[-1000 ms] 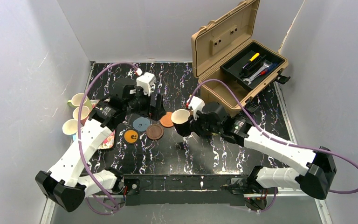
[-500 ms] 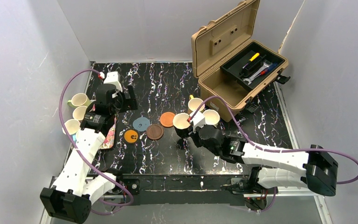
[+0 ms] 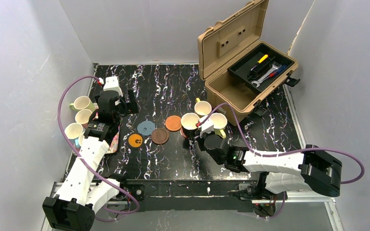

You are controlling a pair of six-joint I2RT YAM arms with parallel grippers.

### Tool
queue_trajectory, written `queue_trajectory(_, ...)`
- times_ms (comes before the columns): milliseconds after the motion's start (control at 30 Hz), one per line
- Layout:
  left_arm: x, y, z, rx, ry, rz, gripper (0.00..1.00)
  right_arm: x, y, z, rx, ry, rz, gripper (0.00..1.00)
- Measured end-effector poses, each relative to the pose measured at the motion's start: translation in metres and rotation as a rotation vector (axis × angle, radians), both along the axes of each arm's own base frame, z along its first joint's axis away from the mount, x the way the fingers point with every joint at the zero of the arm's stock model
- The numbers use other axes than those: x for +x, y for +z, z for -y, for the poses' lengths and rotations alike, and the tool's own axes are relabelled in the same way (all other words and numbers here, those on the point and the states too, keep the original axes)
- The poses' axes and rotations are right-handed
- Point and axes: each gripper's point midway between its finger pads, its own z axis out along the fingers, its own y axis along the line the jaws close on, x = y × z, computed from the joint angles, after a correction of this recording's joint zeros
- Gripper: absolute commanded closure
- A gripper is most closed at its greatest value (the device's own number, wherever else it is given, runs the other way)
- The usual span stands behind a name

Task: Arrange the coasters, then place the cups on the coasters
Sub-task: Place the cup on the coaster.

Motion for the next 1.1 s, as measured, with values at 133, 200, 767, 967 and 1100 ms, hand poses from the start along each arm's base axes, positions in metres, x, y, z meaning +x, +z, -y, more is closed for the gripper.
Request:
queue_trajectory(133,0.000,0.000,-0.004,0.009,0.014,0.002,0.02,0.004,-0.004,-0.003,0.007,-0.015,0.009,0.99)
queue_trajectory(200,0.000,0.001,-0.005,0.011,0.019,0.003,0.02,0.005,-0.005,-0.005,0.010,-0.018,0.012,0.99)
queue_trajectory(767,0.000,-0.003,-0.008,0.017,0.033,-0.003,0.02,0.014,-0.020,-0.009,0.008,-0.063,0.033,0.99)
queue_trajectory(967,0.000,-0.003,-0.009,0.016,0.035,-0.003,0.02,0.016,-0.024,-0.011,0.010,-0.069,0.036,0.99)
queue_trajectory(1100,0.000,-0.003,-0.010,0.017,0.037,-0.003,0.02,0.017,-0.024,-0.012,0.021,-0.070,0.041,0.99)
